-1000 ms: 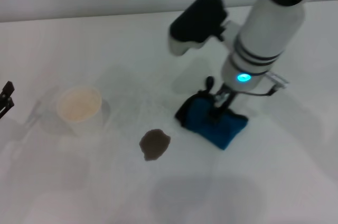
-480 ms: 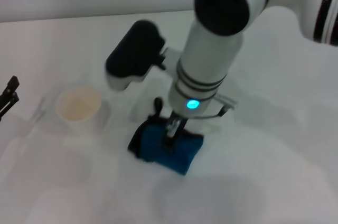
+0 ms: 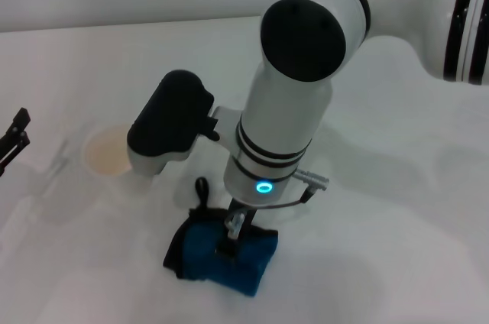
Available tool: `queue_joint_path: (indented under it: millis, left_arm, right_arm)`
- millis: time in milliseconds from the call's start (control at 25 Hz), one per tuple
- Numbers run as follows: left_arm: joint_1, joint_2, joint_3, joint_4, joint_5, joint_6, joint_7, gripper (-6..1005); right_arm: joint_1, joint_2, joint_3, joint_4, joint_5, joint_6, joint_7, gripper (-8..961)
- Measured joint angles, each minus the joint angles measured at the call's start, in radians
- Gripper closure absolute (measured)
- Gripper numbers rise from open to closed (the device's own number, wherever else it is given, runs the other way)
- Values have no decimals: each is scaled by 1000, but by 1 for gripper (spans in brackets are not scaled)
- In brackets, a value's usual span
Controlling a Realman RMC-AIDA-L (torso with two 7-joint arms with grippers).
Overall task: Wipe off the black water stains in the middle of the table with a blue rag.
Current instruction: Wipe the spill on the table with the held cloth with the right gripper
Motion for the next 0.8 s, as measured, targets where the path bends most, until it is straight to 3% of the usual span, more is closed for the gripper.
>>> queue_joint_path:
  millis: [560, 800]
  left_arm:
    - [9, 0, 0, 1, 0, 0, 0, 127]
    - [9, 0, 0, 1, 0, 0, 0, 128]
  right_arm:
    - [13, 0, 133, 144, -215, -50, 6, 865]
    - [7, 0, 129, 136, -204, -53, -2, 865]
